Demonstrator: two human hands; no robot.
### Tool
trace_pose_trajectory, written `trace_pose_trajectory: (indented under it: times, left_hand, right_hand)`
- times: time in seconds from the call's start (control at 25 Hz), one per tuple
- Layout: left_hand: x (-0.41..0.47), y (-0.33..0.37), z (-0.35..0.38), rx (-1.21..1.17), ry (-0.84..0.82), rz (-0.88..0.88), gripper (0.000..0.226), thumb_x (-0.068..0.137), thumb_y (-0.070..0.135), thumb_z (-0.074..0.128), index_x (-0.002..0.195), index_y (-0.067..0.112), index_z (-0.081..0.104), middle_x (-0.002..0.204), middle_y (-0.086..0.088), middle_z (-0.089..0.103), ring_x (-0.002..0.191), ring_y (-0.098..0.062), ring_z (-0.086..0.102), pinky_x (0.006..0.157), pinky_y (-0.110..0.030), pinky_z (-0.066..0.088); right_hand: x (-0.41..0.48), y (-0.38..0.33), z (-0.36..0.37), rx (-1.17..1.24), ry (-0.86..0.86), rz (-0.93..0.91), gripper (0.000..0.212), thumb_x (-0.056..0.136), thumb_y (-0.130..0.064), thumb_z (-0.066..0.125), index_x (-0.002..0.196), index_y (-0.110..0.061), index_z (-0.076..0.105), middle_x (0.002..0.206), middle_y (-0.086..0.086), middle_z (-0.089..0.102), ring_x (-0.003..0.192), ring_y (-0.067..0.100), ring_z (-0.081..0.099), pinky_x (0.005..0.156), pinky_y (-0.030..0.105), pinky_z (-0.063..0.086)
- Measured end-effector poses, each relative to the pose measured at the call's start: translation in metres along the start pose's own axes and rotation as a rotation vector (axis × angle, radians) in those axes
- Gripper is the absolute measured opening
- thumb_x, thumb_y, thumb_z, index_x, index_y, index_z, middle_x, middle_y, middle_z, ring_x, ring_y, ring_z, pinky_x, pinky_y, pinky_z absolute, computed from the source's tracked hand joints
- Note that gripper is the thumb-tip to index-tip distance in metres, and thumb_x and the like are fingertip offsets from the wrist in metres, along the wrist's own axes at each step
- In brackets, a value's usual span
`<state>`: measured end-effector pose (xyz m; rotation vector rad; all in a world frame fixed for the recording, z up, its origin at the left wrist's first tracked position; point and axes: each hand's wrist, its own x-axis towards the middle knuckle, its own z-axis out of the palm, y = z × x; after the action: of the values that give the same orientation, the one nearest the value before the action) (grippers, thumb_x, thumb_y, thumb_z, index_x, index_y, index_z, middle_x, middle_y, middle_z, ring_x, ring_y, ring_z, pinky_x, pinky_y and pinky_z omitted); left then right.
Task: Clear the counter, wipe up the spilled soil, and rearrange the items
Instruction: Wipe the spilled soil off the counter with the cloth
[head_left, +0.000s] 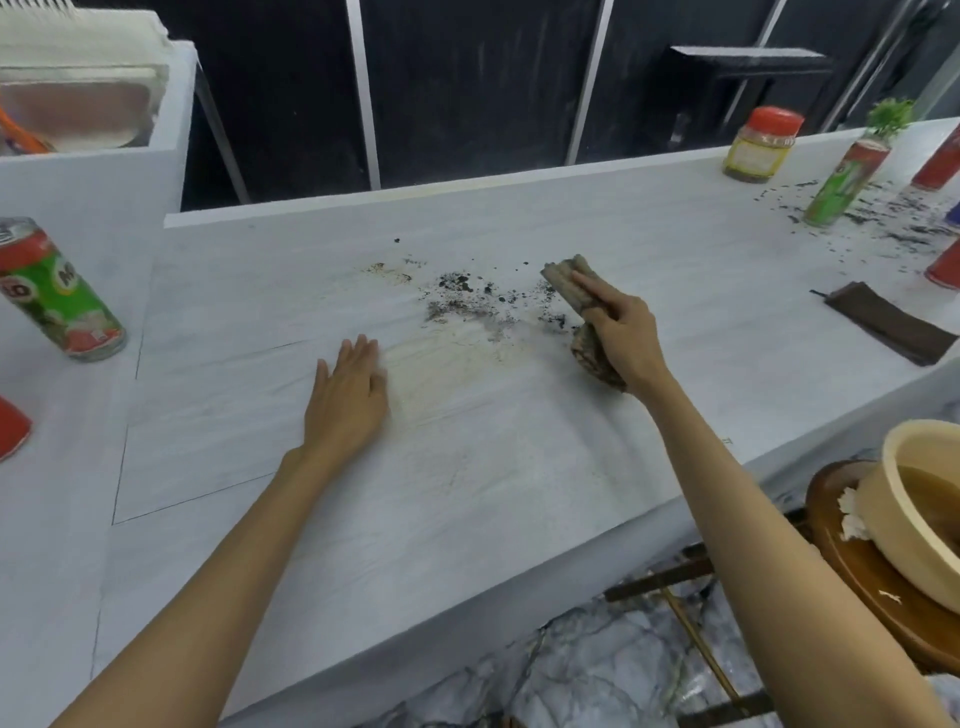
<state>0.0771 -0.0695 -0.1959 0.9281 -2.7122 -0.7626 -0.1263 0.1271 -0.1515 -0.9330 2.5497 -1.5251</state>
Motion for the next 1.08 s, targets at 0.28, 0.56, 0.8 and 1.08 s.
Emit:
trace_pose_trajectory:
  times: [0.28, 0.56, 0.8, 1.08]
  left_hand:
    - [0.030, 0.025, 0.020, 0.040, 0.054, -0.095, 0.050, 0.100, 0.024, 0.020, 0.147, 0.010, 0.013, 0.158, -0.005, 0.008, 0.147, -0.016, 0.001, 0.120, -0.035, -0.004]
    - [0.042, 0.034, 0.030, 0.052, 0.186, -0.170, 0.049, 0.099, 0.026, 0.019, 0.146, 0.011, 0.021, 0.157, -0.002, 0.016, 0.146, -0.014, 0.008, 0.120, -0.032, 0.002]
    - [0.051, 0.034, 0.035, 0.129, 0.192, -0.180, 0.049, 0.099, 0.025, 0.020, 0.146, 0.009, 0.021, 0.156, -0.005, 0.017, 0.146, -0.016, 0.010, 0.120, -0.035, 0.005]
    - [0.055, 0.033, 0.038, 0.192, 0.203, -0.190, 0.049, 0.099, 0.023, 0.020, 0.146, 0.009, 0.020, 0.157, -0.004, 0.015, 0.146, -0.015, 0.009, 0.120, -0.034, 0.006]
  right_hand:
    - [0.018, 0.074, -0.010, -0.598, -0.049, 0.201, 0.053, 0.095, -0.025, 0.036, 0.147, -0.017, 0.026, 0.158, 0.012, 0.014, 0.145, 0.031, 0.010, 0.119, 0.042, 0.009]
    - [0.025, 0.010, 0.068, -0.173, -0.269, -0.102, 0.051, 0.091, -0.002, 0.037, 0.140, -0.014, 0.043, 0.154, 0.003, 0.030, 0.144, 0.021, 0.023, 0.119, 0.035, 0.021]
    - [0.070, 0.077, -0.043, -0.055, -0.098, 0.093, 0.045, 0.092, -0.005, 0.039, 0.128, -0.023, 0.057, 0.137, -0.002, 0.051, 0.103, 0.003, 0.062, 0.087, 0.015, 0.047]
    - [0.097, 0.070, 0.032, -0.474, -0.198, -0.079, 0.051, 0.096, -0.009, 0.031, 0.146, -0.009, 0.027, 0.157, 0.014, 0.017, 0.145, 0.033, 0.010, 0.120, 0.042, 0.004]
